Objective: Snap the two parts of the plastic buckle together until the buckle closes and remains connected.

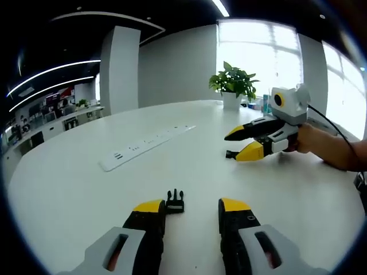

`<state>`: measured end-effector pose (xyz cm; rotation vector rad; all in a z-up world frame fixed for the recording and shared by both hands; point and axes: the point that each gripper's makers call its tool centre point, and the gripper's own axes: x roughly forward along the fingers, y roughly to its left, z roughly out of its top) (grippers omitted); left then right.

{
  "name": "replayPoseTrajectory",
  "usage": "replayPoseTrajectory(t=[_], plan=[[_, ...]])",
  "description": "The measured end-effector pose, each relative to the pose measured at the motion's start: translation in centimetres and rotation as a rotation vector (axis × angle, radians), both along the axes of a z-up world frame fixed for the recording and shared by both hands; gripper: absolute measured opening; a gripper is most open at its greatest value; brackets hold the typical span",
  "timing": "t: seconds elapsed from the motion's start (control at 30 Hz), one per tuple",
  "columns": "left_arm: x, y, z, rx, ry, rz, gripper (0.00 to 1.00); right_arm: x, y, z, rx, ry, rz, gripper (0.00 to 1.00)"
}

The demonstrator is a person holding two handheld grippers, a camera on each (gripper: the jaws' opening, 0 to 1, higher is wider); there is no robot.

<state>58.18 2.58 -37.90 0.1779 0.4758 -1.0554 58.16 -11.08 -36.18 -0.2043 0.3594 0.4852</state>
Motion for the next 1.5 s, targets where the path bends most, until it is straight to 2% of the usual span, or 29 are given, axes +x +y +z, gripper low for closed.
replayPoseTrajectory(t=[0.17,0.27,0.4,0.5,0.63,0.8,0.93,1.23,1.4,1.5], plan=[[0.6,0.1,0.0,-0.002,0.006,0.045,0.37,0.0,-0.2,0.2,0.010,-0.005,-0.009,0.41],[0.4,0.3,0.1,-0.009,0.000,0.047,0.32,0.2,-0.8,0.5,0.013,-0.018,-0.037,0.36],[0.4,0.5,0.5,-0.023,-0.009,0.059,0.30,0.4,-1.7,1.5,0.114,-0.021,-0.076,0.34],[0.3,0.6,0.5,-0.028,-0.007,0.060,0.29,0.4,-1.8,1.1,0.108,-0.003,-0.075,0.33],[0.1,0.6,0.2,-0.014,-0.008,0.060,0.28,-0.2,-0.5,0.5,0.102,0.031,-0.053,0.33],[0.2,0.6,0.3,-0.019,-0.006,0.072,0.27,-0.4,0.2,-0.4,0.022,0.042,-0.057,0.32],[0.5,0.9,0.7,-0.042,0.003,0.094,0.27,-0.5,0.0,-0.7,-0.010,0.040,-0.062,0.31],[0.5,0.9,0.6,-0.035,-0.003,0.089,0.27,-0.7,-0.2,-0.9,-0.003,0.052,-0.056,0.29],[0.5,0.9,0.3,-0.024,0.001,0.080,0.26,-0.8,0.4,-0.7,-0.001,0.041,-0.016,0.26],[0.6,0.8,0.3,-0.022,0.001,0.080,0.25,-1.0,0.8,-1.2,-0.001,0.058,0.004,0.26]])
